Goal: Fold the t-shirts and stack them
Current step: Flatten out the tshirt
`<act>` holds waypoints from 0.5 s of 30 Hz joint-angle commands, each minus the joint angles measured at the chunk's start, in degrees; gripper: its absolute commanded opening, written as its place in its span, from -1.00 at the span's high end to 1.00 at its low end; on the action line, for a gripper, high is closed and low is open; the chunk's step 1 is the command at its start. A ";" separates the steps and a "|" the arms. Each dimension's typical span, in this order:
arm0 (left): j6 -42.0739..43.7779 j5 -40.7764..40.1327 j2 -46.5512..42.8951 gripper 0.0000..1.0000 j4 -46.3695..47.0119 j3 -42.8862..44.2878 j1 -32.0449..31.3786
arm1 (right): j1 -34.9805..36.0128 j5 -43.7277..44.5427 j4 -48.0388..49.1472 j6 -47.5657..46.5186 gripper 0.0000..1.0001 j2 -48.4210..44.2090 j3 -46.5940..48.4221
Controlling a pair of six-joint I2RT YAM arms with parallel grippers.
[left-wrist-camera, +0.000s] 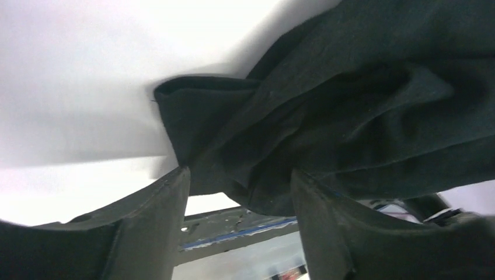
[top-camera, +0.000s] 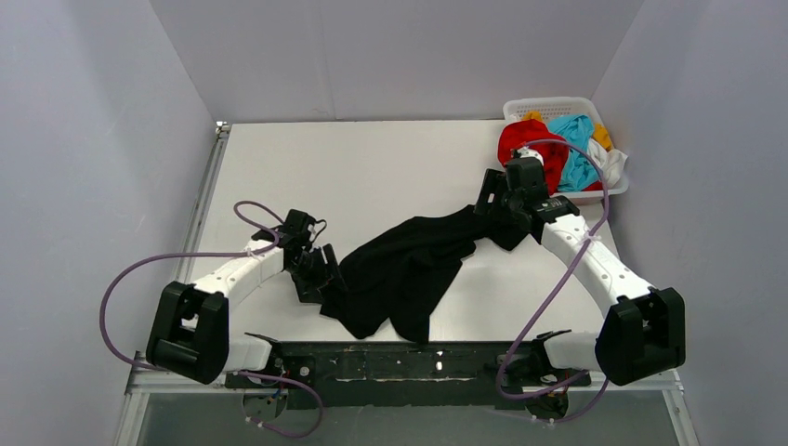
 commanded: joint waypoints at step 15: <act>4.91 -10.55 -6.91 1.00 -11.98 6.45 -3.93 | -2.82 4.89 -8.93 1.89 -0.70 8.49 9.23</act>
